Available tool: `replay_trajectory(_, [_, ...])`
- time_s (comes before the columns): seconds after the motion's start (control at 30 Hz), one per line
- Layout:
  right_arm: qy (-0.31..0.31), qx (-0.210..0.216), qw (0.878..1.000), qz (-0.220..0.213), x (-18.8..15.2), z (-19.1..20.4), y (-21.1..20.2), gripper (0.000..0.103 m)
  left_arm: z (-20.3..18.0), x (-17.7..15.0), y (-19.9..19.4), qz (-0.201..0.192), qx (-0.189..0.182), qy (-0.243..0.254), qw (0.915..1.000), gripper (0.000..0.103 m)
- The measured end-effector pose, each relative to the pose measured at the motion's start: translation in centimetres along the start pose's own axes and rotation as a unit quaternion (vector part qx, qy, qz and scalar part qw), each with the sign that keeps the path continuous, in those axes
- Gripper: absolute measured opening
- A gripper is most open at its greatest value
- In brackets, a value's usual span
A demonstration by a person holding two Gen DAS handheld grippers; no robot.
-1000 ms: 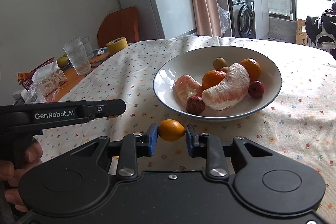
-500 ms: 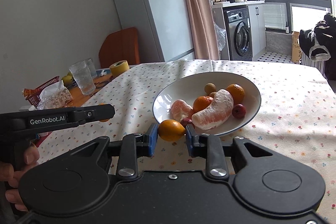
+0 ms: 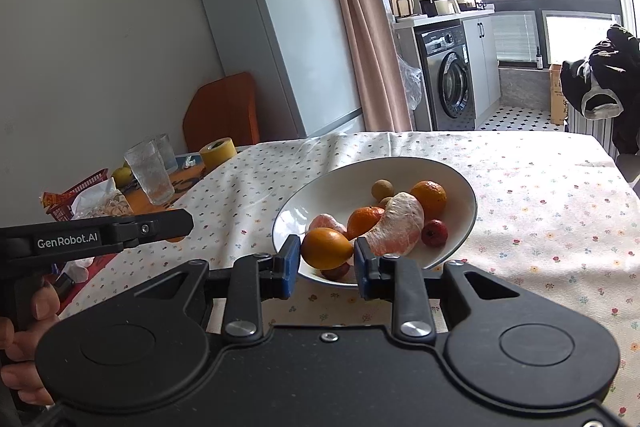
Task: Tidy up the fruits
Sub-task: 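Carry the held mandarins over the bowl with both tools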
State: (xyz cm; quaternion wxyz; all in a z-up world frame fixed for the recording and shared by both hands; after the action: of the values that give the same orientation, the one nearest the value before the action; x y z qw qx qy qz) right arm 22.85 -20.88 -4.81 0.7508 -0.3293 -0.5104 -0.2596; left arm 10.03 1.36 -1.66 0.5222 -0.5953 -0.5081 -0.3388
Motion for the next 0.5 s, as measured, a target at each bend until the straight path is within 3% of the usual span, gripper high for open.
replay_trajectory(0.5, [-0.001,-0.029,0.999,-0.015,2.1,-3.3,2.6,0.027,-1.1,2.0,4.0,0.011,-0.017,0.038,0.9991,0.023])
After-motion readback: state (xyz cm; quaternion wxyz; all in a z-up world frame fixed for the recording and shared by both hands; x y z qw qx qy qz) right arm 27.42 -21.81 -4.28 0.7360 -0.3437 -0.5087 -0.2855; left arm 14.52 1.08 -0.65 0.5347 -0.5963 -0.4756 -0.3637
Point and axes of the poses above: each gripper's, at about its wrist camera, not at the fingertips, and y roughly the way its jaws point, z to its left, x to its top, the point moved 1 cm from there along y, roughly the way its jaws point, and after that the axes turned 11 degrees about -z, right-handed, at the moved point
